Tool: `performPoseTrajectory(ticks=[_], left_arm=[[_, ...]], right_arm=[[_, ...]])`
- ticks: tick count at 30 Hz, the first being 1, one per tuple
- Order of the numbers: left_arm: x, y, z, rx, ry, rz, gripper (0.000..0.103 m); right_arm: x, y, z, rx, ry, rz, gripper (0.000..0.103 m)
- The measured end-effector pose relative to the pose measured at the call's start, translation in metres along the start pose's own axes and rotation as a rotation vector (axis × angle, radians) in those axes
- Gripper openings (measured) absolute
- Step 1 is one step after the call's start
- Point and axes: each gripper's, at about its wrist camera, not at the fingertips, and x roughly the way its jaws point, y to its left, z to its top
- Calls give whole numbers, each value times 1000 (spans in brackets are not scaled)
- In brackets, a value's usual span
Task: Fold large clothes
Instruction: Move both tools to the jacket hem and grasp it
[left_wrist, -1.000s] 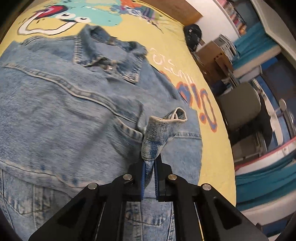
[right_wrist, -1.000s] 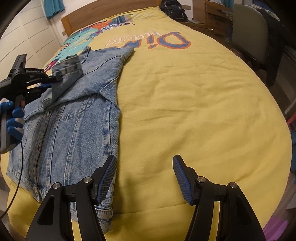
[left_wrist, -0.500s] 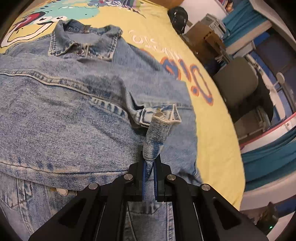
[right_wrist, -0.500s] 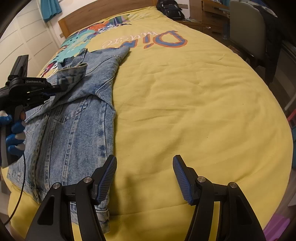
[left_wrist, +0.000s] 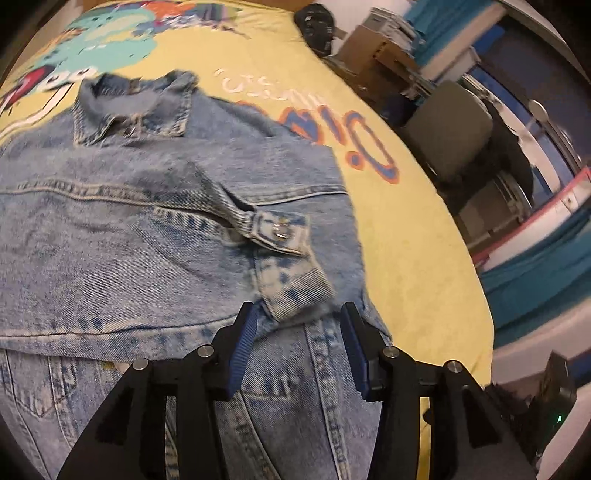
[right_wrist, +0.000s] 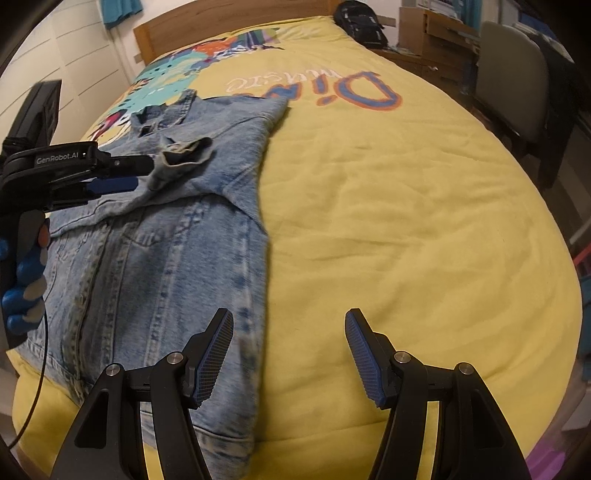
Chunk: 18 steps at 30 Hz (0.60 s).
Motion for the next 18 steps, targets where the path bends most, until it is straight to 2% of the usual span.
performPoseTrajectory(ticks=[4,8,18], left_arm=[[-14,1,-5,27,-38,-5,41],[-30,13,-8,45,-68,34,41],[-80,90,-16,-33,-101,171,41]], right_arm=[[0,16,8,-33,-5,1,64],[3,34,16,-64,-8,6,64],[18,97,51,-206,-24,50,64]])
